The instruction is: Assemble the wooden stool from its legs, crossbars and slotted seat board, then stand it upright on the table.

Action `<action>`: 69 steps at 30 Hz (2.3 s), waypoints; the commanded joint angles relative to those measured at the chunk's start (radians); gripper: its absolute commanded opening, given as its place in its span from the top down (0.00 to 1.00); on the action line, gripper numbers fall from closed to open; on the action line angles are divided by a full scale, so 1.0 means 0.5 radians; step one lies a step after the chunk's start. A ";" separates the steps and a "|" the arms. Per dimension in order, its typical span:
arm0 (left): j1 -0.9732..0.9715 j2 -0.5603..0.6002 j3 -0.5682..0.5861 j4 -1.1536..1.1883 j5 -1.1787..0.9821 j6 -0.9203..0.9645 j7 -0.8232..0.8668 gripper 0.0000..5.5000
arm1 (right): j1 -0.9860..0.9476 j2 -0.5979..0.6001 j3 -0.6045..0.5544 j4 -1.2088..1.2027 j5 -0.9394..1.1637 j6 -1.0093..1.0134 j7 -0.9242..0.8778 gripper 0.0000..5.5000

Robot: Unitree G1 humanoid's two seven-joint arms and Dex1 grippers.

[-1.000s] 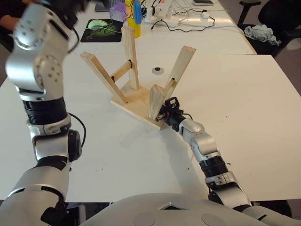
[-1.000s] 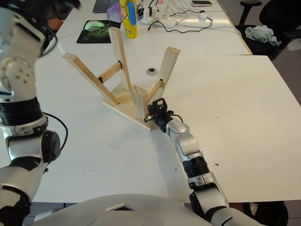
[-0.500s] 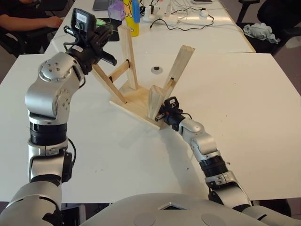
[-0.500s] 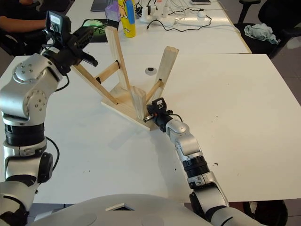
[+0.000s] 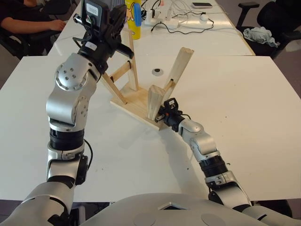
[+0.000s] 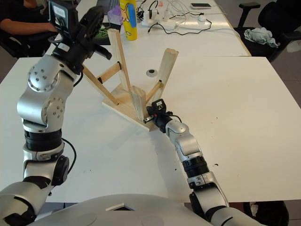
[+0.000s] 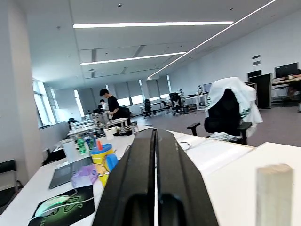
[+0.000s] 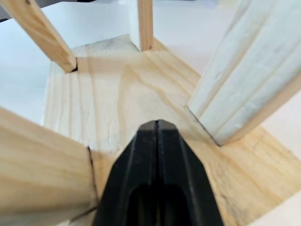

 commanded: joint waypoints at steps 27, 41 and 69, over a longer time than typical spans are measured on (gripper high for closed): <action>0.773 -0.040 -0.586 0.885 0.693 0.004 -0.151 1.00 | 0.259 -0.404 0.026 -0.366 0.001 0.306 0.344 1.00; 0.861 -0.049 -0.401 0.902 0.655 -0.006 -0.146 1.00 | -0.321 -1.106 -1.019 -1.431 2.241 1.233 0.884 1.00; 0.845 -0.124 -0.346 0.775 0.627 0.120 -0.141 1.00 | -0.416 -1.091 -0.090 -1.365 1.443 0.981 0.442 1.00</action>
